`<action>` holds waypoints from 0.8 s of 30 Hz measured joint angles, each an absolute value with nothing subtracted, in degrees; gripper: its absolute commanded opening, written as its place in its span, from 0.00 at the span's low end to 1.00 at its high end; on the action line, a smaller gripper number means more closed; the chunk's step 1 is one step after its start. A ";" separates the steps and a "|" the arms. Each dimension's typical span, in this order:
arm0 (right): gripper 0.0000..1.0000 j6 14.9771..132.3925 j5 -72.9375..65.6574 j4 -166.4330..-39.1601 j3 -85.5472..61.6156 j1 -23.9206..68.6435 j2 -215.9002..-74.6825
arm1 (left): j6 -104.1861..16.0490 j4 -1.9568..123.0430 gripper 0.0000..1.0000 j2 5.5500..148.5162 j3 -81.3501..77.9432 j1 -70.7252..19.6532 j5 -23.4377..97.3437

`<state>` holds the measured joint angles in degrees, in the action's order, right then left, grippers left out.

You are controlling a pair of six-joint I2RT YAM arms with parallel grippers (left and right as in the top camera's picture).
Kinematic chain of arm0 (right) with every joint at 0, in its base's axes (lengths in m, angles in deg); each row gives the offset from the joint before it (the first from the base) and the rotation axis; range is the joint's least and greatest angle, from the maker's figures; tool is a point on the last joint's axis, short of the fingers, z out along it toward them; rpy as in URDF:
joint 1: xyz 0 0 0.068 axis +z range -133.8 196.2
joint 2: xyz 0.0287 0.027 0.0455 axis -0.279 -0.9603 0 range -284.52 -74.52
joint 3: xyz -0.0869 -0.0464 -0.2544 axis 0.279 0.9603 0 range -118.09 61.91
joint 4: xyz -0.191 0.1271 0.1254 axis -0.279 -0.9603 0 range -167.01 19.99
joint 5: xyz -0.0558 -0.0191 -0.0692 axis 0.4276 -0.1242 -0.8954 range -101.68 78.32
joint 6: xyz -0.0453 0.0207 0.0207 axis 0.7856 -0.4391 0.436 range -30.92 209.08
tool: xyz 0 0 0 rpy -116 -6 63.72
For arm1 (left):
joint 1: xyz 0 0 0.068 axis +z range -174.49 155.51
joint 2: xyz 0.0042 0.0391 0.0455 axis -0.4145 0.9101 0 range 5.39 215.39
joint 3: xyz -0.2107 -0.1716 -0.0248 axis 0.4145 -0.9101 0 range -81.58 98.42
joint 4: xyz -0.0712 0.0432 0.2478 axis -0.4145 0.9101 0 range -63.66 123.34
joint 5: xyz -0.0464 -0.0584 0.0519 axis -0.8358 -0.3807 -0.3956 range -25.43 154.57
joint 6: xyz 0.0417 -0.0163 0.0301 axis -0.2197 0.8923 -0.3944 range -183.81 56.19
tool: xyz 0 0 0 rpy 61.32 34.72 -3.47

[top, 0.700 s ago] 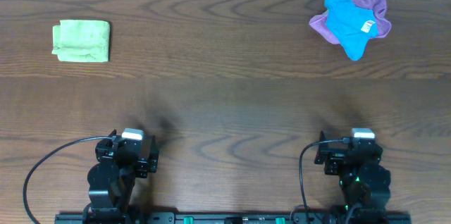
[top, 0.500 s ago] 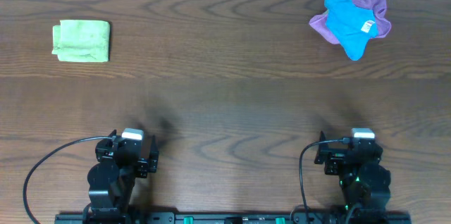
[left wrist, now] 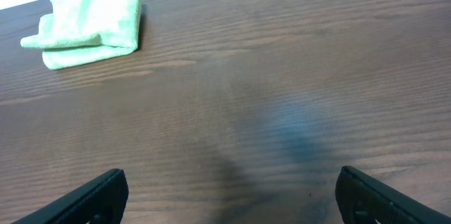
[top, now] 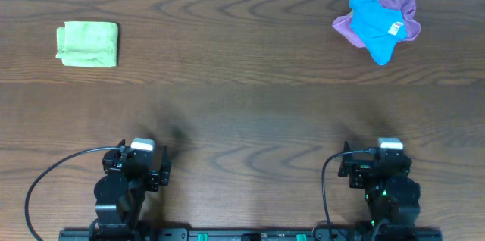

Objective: Fold the cloth

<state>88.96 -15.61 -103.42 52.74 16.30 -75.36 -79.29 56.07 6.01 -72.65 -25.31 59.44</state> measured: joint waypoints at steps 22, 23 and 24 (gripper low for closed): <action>0.99 83.98 -15.80 -103.73 47.76 14.29 -85.11 | -79.29 56.07 0.95 6.01 -72.65 -25.28 59.44; 0.99 83.28 -15.83 -103.83 44.90 13.61 -89.02 | -79.29 56.05 0.95 6.01 -72.65 -25.31 59.44; 0.99 82.95 -15.80 -103.75 42.99 13.13 -91.64 | -79.31 56.07 0.95 6.01 -72.65 -25.28 59.47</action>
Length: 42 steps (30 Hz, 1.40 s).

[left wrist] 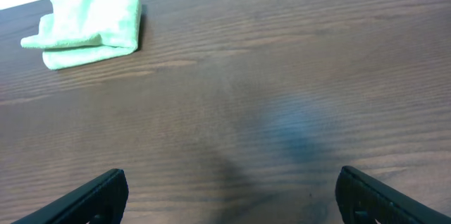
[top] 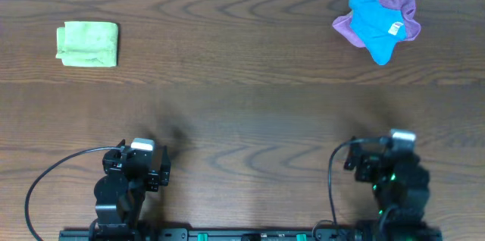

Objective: Fold the cloth

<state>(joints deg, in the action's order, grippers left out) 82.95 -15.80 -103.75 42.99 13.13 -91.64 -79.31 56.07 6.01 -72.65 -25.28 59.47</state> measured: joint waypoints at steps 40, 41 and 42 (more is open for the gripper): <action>0.99 80.33 -10.34 -120.29 -43.01 3.27 -189.08 | -79.31 56.07 0.95 5.97 -72.65 -25.28 59.47; 0.99 80.37 -10.19 -120.10 -43.01 3.27 -189.34 | -79.31 56.07 0.95 5.97 -72.65 -25.28 59.44; 0.99 80.37 -10.19 -119.92 -43.01 3.27 -189.43 | -79.29 56.07 0.95 5.99 -72.65 -25.28 59.44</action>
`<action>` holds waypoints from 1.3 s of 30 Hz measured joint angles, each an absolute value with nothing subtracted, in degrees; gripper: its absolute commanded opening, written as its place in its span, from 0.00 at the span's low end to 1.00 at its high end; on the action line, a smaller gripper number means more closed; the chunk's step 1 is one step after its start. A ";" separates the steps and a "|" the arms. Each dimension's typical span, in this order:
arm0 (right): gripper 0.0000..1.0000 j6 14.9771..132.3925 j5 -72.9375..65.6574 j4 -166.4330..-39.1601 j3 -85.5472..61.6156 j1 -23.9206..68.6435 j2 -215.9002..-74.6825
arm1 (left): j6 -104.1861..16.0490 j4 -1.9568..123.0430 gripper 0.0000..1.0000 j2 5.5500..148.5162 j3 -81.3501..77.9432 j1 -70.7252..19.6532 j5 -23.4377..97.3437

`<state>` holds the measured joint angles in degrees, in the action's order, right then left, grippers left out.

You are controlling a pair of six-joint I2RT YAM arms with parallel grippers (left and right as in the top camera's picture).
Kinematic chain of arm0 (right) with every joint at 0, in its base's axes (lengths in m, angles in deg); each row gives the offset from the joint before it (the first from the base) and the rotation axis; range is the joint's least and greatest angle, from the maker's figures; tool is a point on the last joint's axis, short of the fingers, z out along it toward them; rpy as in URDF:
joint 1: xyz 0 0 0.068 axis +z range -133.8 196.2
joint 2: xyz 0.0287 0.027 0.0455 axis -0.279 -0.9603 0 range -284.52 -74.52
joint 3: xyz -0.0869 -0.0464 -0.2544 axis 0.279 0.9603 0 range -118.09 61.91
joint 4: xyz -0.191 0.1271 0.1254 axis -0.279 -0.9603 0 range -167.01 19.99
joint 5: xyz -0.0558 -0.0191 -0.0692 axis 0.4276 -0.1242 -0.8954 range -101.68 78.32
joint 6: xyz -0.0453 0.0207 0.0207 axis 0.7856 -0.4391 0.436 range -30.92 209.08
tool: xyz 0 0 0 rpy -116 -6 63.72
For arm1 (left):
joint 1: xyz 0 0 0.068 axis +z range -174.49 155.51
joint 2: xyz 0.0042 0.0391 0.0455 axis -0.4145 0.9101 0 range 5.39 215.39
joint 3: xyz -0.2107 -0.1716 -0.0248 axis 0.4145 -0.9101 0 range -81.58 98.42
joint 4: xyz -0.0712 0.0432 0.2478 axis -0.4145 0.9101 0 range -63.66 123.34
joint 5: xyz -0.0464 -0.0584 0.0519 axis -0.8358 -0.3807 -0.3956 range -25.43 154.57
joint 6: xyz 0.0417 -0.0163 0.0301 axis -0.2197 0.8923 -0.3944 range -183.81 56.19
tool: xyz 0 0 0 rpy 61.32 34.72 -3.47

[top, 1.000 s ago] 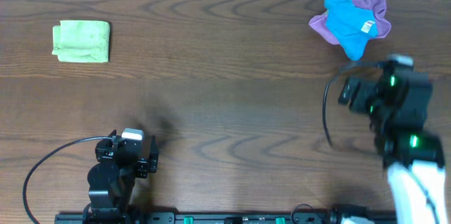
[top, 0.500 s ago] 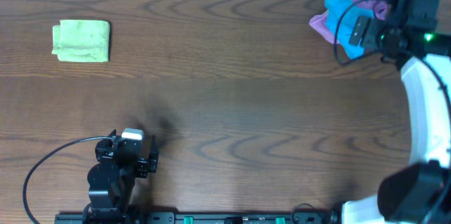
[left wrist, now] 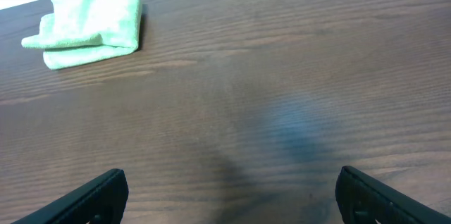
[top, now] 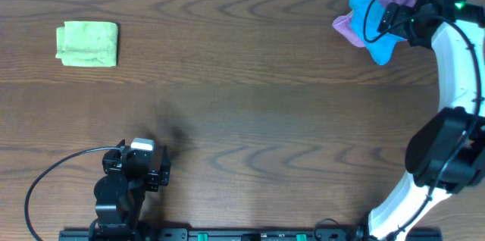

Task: Fold the cloth
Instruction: 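Reach the right gripper to the blue cloth on the purple cloth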

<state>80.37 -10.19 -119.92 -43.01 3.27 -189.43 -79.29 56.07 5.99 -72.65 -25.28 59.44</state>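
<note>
A crumpled blue cloth (top: 369,14) lies on top of a purple cloth (top: 344,27) at the far right of the table. My right arm reaches out to that pile, and its gripper (top: 399,21) hangs over the blue cloth's right side; how its jaws stand does not show. A folded light green cloth (top: 87,43) (left wrist: 88,25) rests at the far left. My left gripper (top: 144,159) (left wrist: 231,176) sits parked near the front edge, open and empty over bare wood.
The dark wooden table (top: 242,112) runs wide between the two cloth spots. The right arm's white links (top: 455,59) arc along the right edge. A black cable (top: 45,188) loops beside the left arm's base.
My right arm has gone from its parked spot at the front right to the far right corner, with its gripper now over the blue cloth. The left arm and the cloths lie as before.
Both arms were parked at the front edge, with the cloths untouched. Then the right arm had shifted slightly to the right at its base. Now it is stretched out to the blue and purple pile, while the left arm stays parked.
</note>
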 measured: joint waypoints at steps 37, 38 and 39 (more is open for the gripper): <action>0.22 69.29 -4.48 -99.81 -44.17 4.93 -204.23 | -79.31 56.07 0.95 5.99 -72.65 -25.28 59.44; 0.15 69.34 -4.42 -99.99 -44.17 5.04 -204.36 | -79.31 56.07 0.95 5.99 -72.65 -25.28 59.44; 0.04 69.36 -4.33 -100.27 -44.17 5.17 -204.38 | -79.31 56.07 0.95 5.99 -72.65 -25.28 59.44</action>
<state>69.36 -4.33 -100.27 -44.17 5.17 -204.38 -79.31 56.07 5.99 -72.65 -25.28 59.44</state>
